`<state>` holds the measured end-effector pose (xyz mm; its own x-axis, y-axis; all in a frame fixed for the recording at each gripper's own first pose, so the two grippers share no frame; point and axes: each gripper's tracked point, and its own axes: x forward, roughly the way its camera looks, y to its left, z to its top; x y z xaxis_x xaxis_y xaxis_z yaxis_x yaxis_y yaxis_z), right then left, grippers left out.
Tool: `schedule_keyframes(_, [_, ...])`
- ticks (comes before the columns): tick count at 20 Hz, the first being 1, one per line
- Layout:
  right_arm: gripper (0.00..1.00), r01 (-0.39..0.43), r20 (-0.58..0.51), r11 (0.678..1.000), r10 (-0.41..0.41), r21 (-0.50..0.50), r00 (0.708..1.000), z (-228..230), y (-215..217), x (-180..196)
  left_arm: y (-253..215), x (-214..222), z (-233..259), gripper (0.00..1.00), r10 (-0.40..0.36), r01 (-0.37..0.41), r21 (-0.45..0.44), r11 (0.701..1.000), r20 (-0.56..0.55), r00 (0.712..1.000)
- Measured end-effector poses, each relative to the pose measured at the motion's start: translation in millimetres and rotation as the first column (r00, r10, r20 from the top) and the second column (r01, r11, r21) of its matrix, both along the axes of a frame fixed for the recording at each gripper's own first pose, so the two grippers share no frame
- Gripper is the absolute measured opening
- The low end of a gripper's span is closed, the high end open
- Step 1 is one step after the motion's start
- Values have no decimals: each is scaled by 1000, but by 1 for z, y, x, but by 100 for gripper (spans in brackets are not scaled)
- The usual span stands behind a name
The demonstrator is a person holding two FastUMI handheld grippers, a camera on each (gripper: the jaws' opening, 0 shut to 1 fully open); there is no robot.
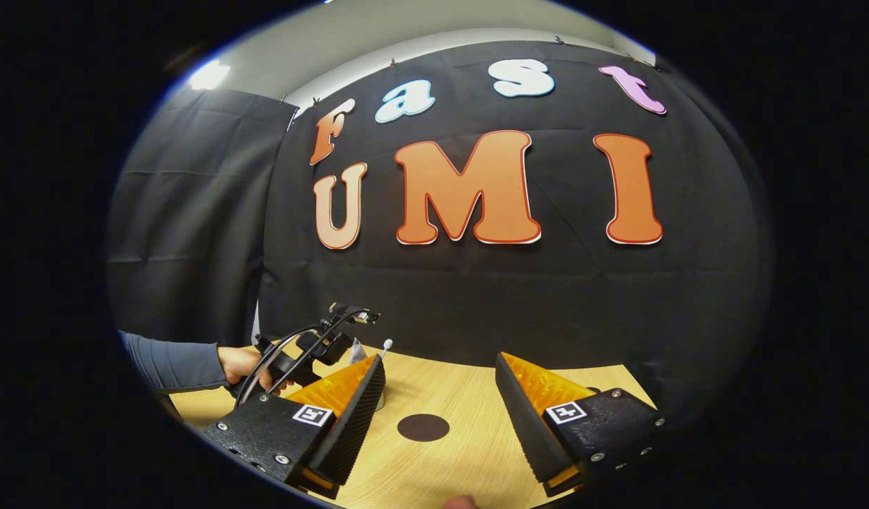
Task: Put the toothbrush and toothpaste on the desktop into the cup, then pick up the cup and place it on the coaster on the desktop.
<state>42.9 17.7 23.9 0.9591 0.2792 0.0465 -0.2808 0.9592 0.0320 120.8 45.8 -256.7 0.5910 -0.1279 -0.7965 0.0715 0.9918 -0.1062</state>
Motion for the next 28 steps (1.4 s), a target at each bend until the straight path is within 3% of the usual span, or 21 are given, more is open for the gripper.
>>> schedule_keyframes(8, [94, -6, 11, 1000, 6, 1, 1000, 0, 1, -5, -1, -1, 2, 17, -10, 10, -6, 1000, 20, 1000])
schedule_keyframes(13, [94, -1, 14, 1000, 1, 12, 1000, 1, -3, -5, 5, -1, 16, 17, -12, 13, -14, 1000, 88, 996])
schedule_keyframes(22, [94, -7, -1, 1000, 7, 2, 1000, -6, 2, -4, 11, 0, 10, 17, -32, 31, 18, 999, 53, 998])
schedule_keyframes(28, [94, -4, -9, 1000, 4, -2, 1000, -9, -2, -3, 9, 11, 8, 28, -53, 52, 42, 998, 11, 999])
